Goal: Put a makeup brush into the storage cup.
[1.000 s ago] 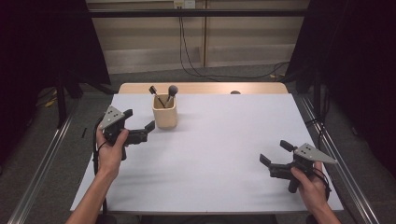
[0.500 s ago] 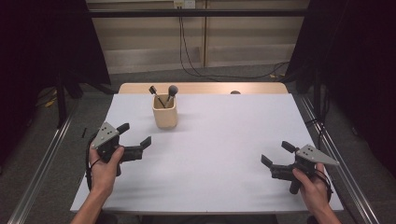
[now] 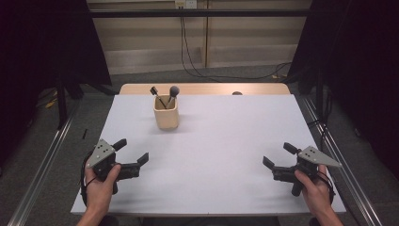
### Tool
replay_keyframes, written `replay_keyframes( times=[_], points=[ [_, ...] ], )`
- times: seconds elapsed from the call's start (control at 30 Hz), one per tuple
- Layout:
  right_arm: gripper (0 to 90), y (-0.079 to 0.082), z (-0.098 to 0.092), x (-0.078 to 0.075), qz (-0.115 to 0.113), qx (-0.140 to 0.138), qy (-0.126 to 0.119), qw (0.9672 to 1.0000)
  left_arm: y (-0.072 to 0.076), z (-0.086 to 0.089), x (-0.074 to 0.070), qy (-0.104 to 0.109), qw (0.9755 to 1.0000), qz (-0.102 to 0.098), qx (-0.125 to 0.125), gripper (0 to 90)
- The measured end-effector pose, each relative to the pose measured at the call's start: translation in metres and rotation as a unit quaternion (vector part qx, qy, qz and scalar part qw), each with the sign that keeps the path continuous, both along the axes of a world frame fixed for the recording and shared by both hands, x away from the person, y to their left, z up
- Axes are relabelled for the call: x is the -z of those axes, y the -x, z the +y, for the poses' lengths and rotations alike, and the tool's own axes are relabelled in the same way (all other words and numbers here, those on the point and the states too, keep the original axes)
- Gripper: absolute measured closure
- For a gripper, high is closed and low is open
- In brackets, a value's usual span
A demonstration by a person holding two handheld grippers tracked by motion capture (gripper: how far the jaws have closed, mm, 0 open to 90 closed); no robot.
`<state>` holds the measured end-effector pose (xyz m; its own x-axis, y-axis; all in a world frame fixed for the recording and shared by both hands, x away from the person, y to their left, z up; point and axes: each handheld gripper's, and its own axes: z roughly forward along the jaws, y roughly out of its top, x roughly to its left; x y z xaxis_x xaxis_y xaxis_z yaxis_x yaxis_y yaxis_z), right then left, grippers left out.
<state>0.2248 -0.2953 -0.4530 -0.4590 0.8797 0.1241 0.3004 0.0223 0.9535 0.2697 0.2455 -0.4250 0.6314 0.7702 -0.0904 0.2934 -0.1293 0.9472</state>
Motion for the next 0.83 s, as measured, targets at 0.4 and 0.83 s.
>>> replay_keyframes(
  times=[0.4,0.83],
  points=[
    [0.0,0.003,-0.001,0.000,-0.003,0.004,0.002,1.0000,0.008,-0.002,0.007,-0.001,0.9997,-0.019,0.017,2.1],
    [0.0,0.002,0.003,0.001,-0.003,-0.008,0.010,0.9999,0.013,0.000,0.009,0.000,0.9998,-0.017,0.013,2.1]
  ],
)
